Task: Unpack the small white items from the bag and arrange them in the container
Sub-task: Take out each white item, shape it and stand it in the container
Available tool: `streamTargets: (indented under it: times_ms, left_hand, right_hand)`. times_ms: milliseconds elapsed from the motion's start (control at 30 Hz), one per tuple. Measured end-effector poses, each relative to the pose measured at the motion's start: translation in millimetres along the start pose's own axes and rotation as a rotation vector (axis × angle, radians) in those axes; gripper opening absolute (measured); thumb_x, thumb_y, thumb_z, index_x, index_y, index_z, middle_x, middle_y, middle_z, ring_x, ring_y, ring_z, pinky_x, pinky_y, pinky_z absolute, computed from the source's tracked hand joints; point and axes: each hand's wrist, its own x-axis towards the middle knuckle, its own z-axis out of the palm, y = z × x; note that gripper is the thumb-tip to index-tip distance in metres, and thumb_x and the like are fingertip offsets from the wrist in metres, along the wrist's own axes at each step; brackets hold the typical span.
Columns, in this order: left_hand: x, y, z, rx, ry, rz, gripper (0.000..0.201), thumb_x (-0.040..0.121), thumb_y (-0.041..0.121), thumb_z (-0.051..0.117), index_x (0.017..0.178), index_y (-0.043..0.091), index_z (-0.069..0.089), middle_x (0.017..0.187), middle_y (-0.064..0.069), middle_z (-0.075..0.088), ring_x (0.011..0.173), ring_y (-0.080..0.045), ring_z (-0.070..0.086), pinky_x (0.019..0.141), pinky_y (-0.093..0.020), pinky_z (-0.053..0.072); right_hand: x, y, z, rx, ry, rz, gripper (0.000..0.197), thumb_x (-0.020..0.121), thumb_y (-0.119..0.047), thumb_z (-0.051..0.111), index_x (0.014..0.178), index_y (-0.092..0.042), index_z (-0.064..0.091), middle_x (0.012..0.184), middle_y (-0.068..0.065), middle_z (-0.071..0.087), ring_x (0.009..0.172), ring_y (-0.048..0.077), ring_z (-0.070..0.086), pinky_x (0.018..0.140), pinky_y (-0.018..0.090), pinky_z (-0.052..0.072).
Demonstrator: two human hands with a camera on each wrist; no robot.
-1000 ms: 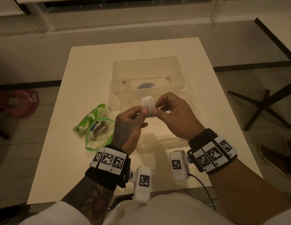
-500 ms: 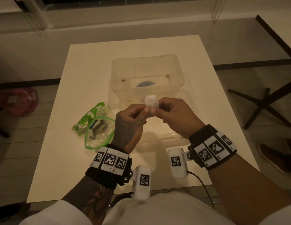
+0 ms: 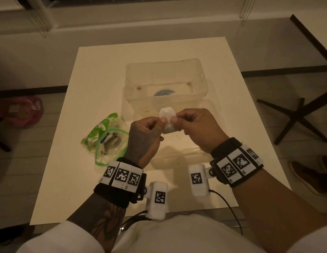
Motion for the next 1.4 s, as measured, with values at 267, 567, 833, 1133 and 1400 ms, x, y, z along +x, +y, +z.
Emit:
streamTargets:
  times_ms: [267,567,833,1133,1400]
  left_hand:
    - [4.3,-0.6,-4.0,-0.061,-0.051,-0.065,0.011,0.088,0.017,0.068,0.096,0.01,0.072,0.085,-0.005,0.075,0.077,-0.017,0.072,0.064,-0.029,0.058]
    - [5.3,4.9,-3.5,-0.089,-0.134,-0.083,0.024,0.088,0.029,0.068,0.1,0.008,0.069,0.09,-0.006,0.075,0.083,-0.017,0.073,0.068,-0.031,0.059]
    - [6.5,4.5,-1.5,-0.151,-0.171,-0.144,0.025,0.089,0.024,0.067,0.111,0.011,0.069,0.095,-0.005,0.074,0.091,-0.018,0.071,0.07,-0.032,0.059]
    - [8.3,8.4,3.8,-0.207,-0.151,-0.147,0.02,0.093,0.022,0.061,0.105,0.007,0.068,0.093,-0.007,0.075,0.087,-0.02,0.073,0.067,-0.027,0.055]
    - [8.8,11.2,6.2,-0.217,-0.209,-0.151,0.02,0.089,0.016,0.067,0.108,0.01,0.071,0.088,-0.005,0.075,0.083,-0.012,0.071,0.065,-0.024,0.053]
  right_hand:
    - [4.0,-0.1,-0.1,-0.049,-0.007,-0.049,0.012,0.086,-0.009,0.069,0.096,-0.003,0.073,0.077,-0.002,0.069,0.063,-0.003,0.06,0.058,0.01,0.044]
    - [7.1,2.6,2.2,0.04,0.019,0.002,0.015,0.087,-0.018,0.069,0.1,-0.013,0.075,0.085,0.003,0.072,0.07,0.008,0.059,0.06,0.02,0.049]
    - [10.2,-0.4,6.5,0.103,0.003,-0.015,0.016,0.088,-0.013,0.067,0.101,-0.006,0.074,0.08,-0.005,0.071,0.068,-0.003,0.062,0.059,0.009,0.046]
    - [14.2,3.5,5.8,0.156,0.023,0.007,0.019,0.093,-0.017,0.061,0.1,-0.003,0.072,0.076,-0.007,0.069,0.065,-0.003,0.06,0.057,0.011,0.045]
    - [15.1,3.1,7.6,0.157,0.003,-0.02,0.023,0.092,-0.019,0.062,0.106,-0.002,0.072,0.086,0.005,0.072,0.076,0.007,0.065,0.066,0.018,0.05]
